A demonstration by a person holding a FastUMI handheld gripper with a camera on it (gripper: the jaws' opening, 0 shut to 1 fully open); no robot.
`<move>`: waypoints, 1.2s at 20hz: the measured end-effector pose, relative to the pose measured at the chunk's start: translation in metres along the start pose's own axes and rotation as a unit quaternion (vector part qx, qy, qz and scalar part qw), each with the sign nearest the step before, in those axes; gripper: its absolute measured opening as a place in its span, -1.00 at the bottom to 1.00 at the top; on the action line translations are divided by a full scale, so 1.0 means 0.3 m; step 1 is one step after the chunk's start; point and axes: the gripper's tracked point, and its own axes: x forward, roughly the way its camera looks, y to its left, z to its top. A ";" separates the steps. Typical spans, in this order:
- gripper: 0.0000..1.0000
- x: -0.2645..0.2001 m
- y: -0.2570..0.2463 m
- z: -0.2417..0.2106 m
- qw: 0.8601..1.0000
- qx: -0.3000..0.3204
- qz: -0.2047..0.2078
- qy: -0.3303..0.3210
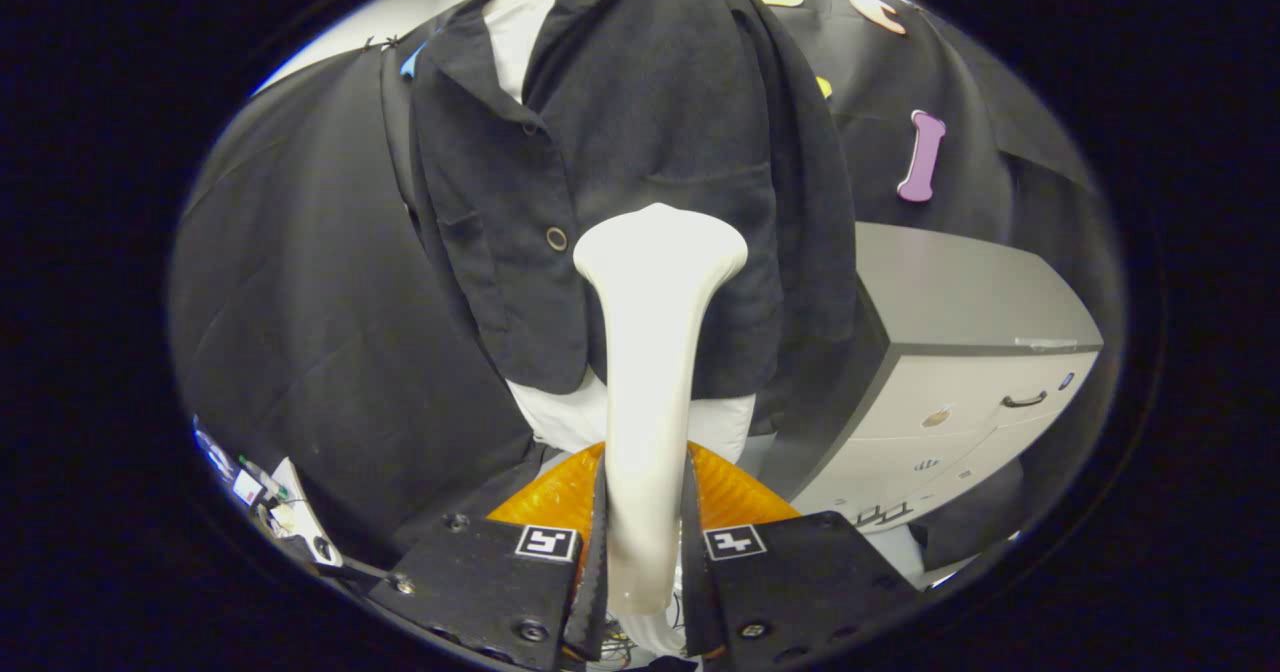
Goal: Iron the clothes twice with a garment steamer, once on the left side and once on the right side.
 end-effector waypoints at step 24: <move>-0.34 -0.194 0.663 0.704 0.976 -0.089 0.101 -0.168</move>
